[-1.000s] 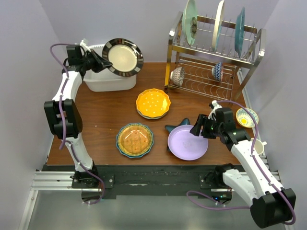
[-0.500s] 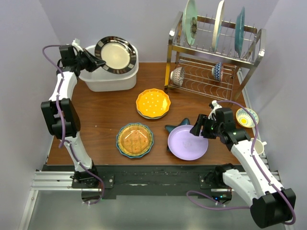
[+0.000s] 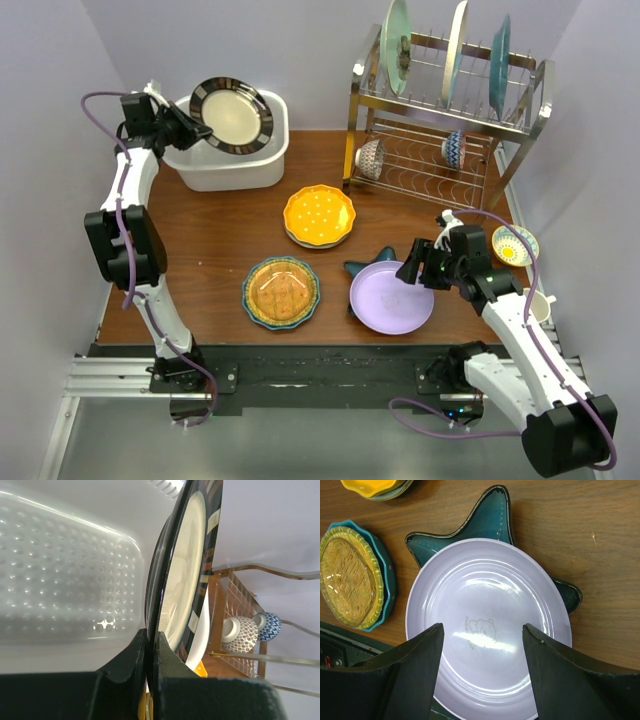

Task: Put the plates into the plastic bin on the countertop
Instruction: Place the plate in the plastic bin.

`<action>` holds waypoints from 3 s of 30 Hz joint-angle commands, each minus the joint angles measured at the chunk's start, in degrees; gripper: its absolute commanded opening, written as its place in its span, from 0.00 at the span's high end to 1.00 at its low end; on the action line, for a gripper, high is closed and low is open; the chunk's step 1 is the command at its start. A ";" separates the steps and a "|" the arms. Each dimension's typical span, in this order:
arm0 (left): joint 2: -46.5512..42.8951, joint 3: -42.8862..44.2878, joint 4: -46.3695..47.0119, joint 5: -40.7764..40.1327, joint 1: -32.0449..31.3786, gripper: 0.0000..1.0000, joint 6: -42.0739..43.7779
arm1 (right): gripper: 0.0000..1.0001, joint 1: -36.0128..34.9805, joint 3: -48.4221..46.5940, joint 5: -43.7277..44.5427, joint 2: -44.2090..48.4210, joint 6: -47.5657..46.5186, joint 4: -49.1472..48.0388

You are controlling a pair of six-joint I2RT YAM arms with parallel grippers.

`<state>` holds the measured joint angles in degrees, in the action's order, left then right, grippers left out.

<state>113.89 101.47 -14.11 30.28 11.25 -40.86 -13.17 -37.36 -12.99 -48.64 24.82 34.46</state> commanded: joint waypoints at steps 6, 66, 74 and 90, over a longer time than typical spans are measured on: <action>0.19 6.55 4.09 -1.89 0.53 1.00 4.91 | 0.32 -0.19 -0.95 -0.19 1.09 -0.30 0.17; 12.68 12.00 -2.33 -9.63 -2.81 0.74 10.89 | 0.31 -0.19 -0.25 -0.28 0.65 -0.47 -0.62; 12.68 11.65 -2.41 -8.84 -2.72 0.62 11.07 | 0.31 -0.19 -0.34 -0.28 0.74 -0.47 -0.71; 12.94 10.68 -1.19 -3.31 -1.49 0.44 5.98 | 0.31 -0.19 -0.34 -0.54 1.62 -0.38 -0.53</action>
<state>127.57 110.15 -20.69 21.96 8.84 -31.07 -13.17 -37.36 -12.99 -48.21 24.80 35.09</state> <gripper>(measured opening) 0.518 0.691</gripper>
